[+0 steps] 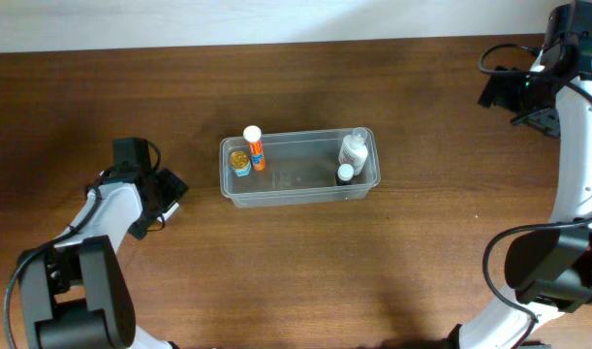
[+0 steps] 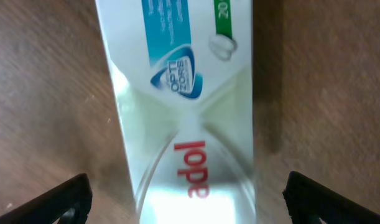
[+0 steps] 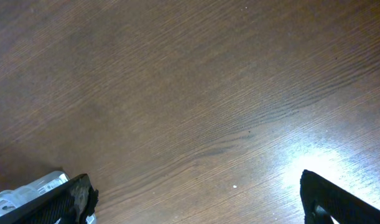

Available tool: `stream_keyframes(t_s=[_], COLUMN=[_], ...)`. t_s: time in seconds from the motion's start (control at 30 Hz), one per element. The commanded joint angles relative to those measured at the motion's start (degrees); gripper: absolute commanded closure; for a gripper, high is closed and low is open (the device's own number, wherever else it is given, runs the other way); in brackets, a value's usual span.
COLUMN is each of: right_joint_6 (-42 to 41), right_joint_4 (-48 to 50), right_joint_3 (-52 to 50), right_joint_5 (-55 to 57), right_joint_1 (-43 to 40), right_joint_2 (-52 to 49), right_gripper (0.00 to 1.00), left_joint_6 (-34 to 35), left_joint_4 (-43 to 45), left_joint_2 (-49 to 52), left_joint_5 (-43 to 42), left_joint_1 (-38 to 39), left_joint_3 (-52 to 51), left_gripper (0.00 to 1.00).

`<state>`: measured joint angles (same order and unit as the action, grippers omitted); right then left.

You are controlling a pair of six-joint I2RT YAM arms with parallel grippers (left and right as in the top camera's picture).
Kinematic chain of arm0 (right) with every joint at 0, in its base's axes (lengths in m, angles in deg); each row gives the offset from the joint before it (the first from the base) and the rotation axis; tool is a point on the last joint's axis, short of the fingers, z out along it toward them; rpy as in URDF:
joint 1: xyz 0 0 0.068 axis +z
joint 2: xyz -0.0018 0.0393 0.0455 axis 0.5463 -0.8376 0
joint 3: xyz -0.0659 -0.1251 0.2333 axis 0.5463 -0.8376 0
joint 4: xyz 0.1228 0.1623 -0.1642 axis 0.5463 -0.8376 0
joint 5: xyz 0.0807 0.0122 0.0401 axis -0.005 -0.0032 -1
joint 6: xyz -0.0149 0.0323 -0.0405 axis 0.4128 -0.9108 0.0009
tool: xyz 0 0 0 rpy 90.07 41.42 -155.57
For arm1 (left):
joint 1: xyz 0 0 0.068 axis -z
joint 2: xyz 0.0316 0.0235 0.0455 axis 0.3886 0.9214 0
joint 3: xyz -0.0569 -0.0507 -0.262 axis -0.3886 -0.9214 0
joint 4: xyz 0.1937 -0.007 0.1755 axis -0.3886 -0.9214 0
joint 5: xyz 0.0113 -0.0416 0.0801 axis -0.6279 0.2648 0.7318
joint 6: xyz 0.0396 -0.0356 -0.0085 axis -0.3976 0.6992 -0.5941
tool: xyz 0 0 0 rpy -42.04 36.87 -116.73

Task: Pack container
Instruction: 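Lower the left gripper and close it on the Panadol box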

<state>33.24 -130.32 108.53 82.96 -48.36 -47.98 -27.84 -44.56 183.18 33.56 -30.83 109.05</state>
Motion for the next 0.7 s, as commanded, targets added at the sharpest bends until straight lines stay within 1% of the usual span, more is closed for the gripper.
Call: stream_keyframes(t_s=[0.0,0.13,0.2,0.37,0.5,0.67], right_joint_6=[-0.5,-0.5,-0.5,-0.5,-0.5,-0.5], right_joint_4=[0.0,0.0,0.0,0.0,0.0,0.0], right_joint_3=[1.0,1.0,1.0,1.0,1.0,1.0], right_joint_5=[0.5,0.5,0.5,0.5,0.5,0.5], right_joint_1=[-0.3,-0.3,-0.3,-0.3,-0.3,-0.3], right_joint_2=[1.6,1.6,1.6,1.6,1.6,1.6], right_gripper=[0.01,0.02,0.02,0.02,0.02,0.02], left_joint_6=[-3.7,-7.6,-9.5,-14.2,-17.0,-17.5], left_joint_4=[-4.2,-13.3,-16.0,-18.6,-21.7,-24.4], left_joint_2=[0.4,0.4,0.4,0.9,3.7,9.4], left_joint_5=[-0.9,-0.8,-0.8,-0.9,-1.1,-2.1], left_joint_1=[-0.1,-0.1,-0.1,-0.9,-3.0,-5.9], left_joint_3=[5.5,12.9,16.0,22.2,25.9,27.1], left_gripper=[0.01,0.01,0.01,0.01,0.01,0.01])
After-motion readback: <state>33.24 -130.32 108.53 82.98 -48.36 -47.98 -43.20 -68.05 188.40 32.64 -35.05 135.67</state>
